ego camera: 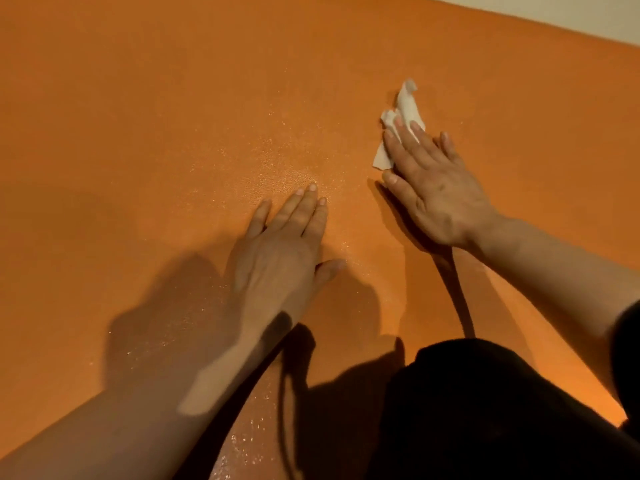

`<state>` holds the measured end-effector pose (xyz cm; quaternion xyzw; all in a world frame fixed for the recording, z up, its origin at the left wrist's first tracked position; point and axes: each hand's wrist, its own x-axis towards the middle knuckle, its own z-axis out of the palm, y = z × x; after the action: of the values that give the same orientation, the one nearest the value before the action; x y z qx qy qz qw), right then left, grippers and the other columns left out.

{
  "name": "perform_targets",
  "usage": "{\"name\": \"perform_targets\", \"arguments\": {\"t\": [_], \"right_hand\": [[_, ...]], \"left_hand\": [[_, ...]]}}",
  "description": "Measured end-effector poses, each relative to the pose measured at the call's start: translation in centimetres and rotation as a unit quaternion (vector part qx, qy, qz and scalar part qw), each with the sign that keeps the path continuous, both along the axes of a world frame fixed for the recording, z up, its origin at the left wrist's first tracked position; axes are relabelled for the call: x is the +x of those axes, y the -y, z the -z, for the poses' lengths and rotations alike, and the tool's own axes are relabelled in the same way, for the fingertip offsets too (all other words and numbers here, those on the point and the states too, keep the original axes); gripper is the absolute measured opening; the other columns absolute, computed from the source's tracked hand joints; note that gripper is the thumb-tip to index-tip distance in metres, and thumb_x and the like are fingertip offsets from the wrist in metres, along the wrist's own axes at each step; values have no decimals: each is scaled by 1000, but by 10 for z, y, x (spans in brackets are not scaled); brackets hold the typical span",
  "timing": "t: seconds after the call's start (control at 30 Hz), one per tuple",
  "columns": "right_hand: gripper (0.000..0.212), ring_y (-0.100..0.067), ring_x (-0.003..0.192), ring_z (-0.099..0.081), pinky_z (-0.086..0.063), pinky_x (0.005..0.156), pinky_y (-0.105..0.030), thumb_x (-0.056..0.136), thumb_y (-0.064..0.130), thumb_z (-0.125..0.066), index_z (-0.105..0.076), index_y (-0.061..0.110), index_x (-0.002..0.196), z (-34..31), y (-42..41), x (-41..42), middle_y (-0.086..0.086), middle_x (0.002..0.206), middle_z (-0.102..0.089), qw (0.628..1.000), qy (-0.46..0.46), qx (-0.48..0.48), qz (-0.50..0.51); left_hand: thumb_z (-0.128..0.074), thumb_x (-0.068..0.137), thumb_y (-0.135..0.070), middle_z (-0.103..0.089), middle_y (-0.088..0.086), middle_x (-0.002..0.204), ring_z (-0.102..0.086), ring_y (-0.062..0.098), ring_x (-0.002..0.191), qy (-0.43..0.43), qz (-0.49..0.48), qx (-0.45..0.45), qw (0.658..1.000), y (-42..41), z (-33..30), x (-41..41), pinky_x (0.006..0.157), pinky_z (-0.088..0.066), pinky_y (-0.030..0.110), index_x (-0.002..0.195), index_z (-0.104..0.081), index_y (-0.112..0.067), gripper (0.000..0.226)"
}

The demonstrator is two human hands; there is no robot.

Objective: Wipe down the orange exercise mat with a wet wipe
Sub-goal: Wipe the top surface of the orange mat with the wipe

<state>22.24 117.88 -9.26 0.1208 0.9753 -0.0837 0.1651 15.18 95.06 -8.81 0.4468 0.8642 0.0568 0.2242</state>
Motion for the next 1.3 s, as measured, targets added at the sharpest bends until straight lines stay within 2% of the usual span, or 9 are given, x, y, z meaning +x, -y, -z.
{"name": "perform_targets", "arguments": {"t": [0.1,0.27,0.47,0.63,0.73,0.87,0.97,1.1,1.3], "right_hand": [[77,-16,149,12,13,119,-35,91,61,2,-1,19,155,1,10,-4,0,162,8,999,-1,-7,40],[73,-10,148,10,15,118,-39,91,59,2,-2,23,155,-2,4,-49,6,162,6,998,3,-54,-39],[73,-10,148,10,16,118,-36,92,60,0,0,25,155,1,-22,-47,5,162,8,990,-31,-65,117],[70,-6,147,12,19,117,-35,94,57,-1,-2,23,155,3,-3,-65,7,162,7,996,-32,-85,20],[65,-9,149,6,17,117,-41,97,51,-6,-2,23,155,2,-35,-89,6,162,5,997,-37,-64,39],[60,-14,150,5,14,118,-42,103,48,-9,-2,21,156,4,-53,-81,1,163,4,987,-43,-34,152],[63,-15,150,5,17,116,-39,99,49,-7,-6,19,155,7,-36,-91,0,163,2,989,-60,-38,129],[55,-12,149,3,18,115,-42,105,42,-13,-7,22,156,4,-50,-129,3,163,0,996,-52,-49,53],[56,-15,150,4,14,118,-41,105,42,-13,-4,19,156,5,-75,-129,0,163,2,984,-49,-6,171]], "left_hand": [[-28,95,-60,5,-1,162,6,11,148,19,-7,47,999,-9,-3,-22,117,9,32,154,-7,-19,75],[-43,98,-48,0,1,162,1,14,149,-14,1,52,999,-49,-6,-74,119,4,35,154,-12,-15,72],[-52,94,-46,-1,5,162,-1,17,149,-38,76,45,995,-72,-8,-109,120,2,39,154,-13,-12,79],[-48,97,-39,-6,5,162,-3,15,149,-29,69,100,992,-82,3,-115,118,3,32,154,-13,-11,72],[-49,97,-41,-1,6,162,0,16,149,-34,67,102,992,-90,5,-119,119,4,32,154,-9,-11,76],[-56,92,-46,8,6,162,6,17,149,-26,82,74,994,-98,2,-134,119,4,33,155,-6,-11,87],[-62,87,-50,10,6,162,7,19,149,-7,95,32,995,-104,5,-140,121,1,37,155,-1,-13,98],[-62,85,-52,5,9,162,2,24,149,-18,108,-16,994,-114,5,-141,119,-5,42,155,-2,-17,99],[-60,85,-56,7,15,161,-1,30,149,-53,147,-101,982,-125,-4,-140,119,-15,49,154,3,-18,101]]}}
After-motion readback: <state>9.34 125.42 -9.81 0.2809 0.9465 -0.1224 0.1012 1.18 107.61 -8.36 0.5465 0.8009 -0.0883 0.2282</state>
